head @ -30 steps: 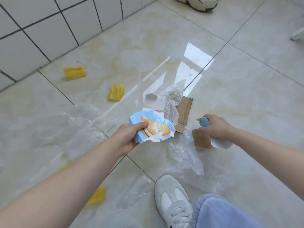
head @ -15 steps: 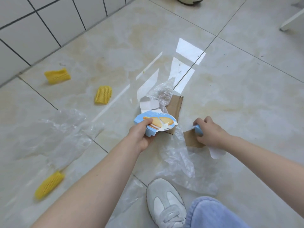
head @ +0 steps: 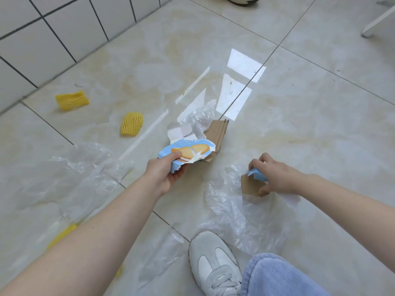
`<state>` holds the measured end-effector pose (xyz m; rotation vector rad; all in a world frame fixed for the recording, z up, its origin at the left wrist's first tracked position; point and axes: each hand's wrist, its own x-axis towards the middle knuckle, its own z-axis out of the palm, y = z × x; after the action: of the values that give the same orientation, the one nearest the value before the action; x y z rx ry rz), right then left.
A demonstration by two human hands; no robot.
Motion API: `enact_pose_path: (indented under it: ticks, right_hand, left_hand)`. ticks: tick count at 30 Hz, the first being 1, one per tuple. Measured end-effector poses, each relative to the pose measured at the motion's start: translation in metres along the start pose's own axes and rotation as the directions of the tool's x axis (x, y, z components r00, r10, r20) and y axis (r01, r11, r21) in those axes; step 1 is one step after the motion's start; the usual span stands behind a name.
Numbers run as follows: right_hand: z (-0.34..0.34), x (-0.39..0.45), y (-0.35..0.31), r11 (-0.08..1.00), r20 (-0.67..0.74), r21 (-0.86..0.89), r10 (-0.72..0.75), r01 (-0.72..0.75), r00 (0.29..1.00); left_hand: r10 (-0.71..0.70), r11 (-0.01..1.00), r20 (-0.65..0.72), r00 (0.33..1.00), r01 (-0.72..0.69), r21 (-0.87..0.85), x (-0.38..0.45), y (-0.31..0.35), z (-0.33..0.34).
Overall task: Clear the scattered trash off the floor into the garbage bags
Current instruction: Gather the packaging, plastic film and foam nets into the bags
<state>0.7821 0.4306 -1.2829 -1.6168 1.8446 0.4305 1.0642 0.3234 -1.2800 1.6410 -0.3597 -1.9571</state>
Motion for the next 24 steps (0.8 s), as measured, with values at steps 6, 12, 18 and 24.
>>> enact_pose_path:
  ticks: [6, 12, 18, 24]
  right_hand:
    - [-0.002, 0.008, -0.01, 0.993, 0.024, -0.116, 0.04, -0.037, 0.999]
    - [-0.006, 0.011, -0.015, 0.987, 0.007, -0.148, 0.055, -0.054, 0.998]
    - [-0.004, 0.001, -0.013, 0.998, 0.011, -0.029, 0.057, -0.056, 0.998]
    - [0.01, -0.007, -0.018, 0.997, 0.068, 0.063, 0.045, -0.049, 0.997]
  left_hand:
    - [0.068, 0.964, 0.023, 0.997, -0.071, 0.257, -0.008, 0.016, -0.035]
    - [0.046, 0.923, 0.05, 0.998, -0.061, 0.381, -0.018, 0.046, -0.077]
    - [0.038, 0.946, 0.38, 0.924, -0.155, 0.283, -0.034, 0.063, -0.087]
    - [0.049, 0.786, 0.348, 0.936, -0.251, 0.565, -0.021, 0.038, -0.044]
